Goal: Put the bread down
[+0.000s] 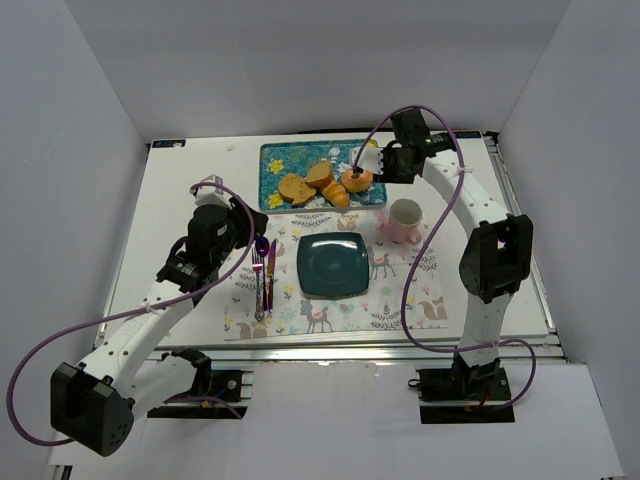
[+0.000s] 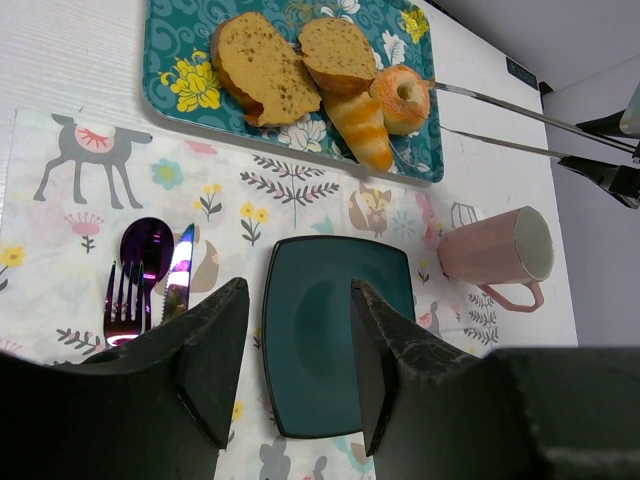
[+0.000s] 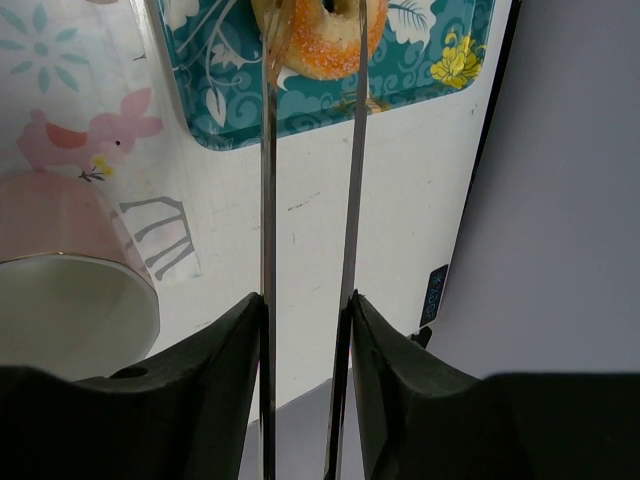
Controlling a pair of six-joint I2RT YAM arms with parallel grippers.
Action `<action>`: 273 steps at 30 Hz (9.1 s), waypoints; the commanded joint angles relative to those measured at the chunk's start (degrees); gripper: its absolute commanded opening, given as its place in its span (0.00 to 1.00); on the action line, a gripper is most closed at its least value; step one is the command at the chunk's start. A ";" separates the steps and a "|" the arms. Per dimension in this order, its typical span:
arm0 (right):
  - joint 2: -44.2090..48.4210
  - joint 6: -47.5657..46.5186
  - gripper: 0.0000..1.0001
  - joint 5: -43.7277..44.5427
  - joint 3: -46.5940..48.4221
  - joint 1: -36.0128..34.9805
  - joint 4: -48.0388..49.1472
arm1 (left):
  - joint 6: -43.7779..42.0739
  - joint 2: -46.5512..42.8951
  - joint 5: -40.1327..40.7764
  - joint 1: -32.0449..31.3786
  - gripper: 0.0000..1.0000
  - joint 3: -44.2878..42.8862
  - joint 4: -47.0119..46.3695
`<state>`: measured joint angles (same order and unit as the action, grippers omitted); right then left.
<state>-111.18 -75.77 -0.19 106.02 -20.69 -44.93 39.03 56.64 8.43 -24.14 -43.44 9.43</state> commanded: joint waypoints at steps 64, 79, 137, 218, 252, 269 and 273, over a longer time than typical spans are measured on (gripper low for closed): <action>2.46 -9.66 0.48 -0.52 -1.16 -0.67 -3.24 | -0.62 1.72 -0.08 -0.03 0.55 0.37 -1.78; -1.85 -9.92 0.48 2.03 0.16 -0.67 0.63 | -0.71 1.01 0.63 -0.03 0.56 0.72 -0.99; 30.84 7.92 0.21 -13.44 -36.85 -11.39 -1.57 | -1.67 3.74 -0.25 -0.03 0.56 -1.47 -2.58; 0.08 -1.66 0.45 4.32 -7.66 -10.51 20.32 | -0.88 -2.15 2.03 -0.03 0.55 1.25 -1.08; 45.16 5.63 0.07 -16.78 -45.71 -10.25 12.23 | -1.23 0.84 0.80 -0.03 0.55 0.55 -2.66; 51.32 5.81 0.39 -17.92 -55.04 -10.43 10.30 | -0.88 1.28 0.36 -0.03 0.55 1.08 -3.28; 51.41 5.81 0.45 -18.53 -54.78 -10.42 9.51 | -0.97 1.28 0.45 -0.03 0.55 0.90 -3.02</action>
<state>-60.88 -69.54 -16.62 50.87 -30.92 -34.70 38.00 59.35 8.80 -24.14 -42.68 7.22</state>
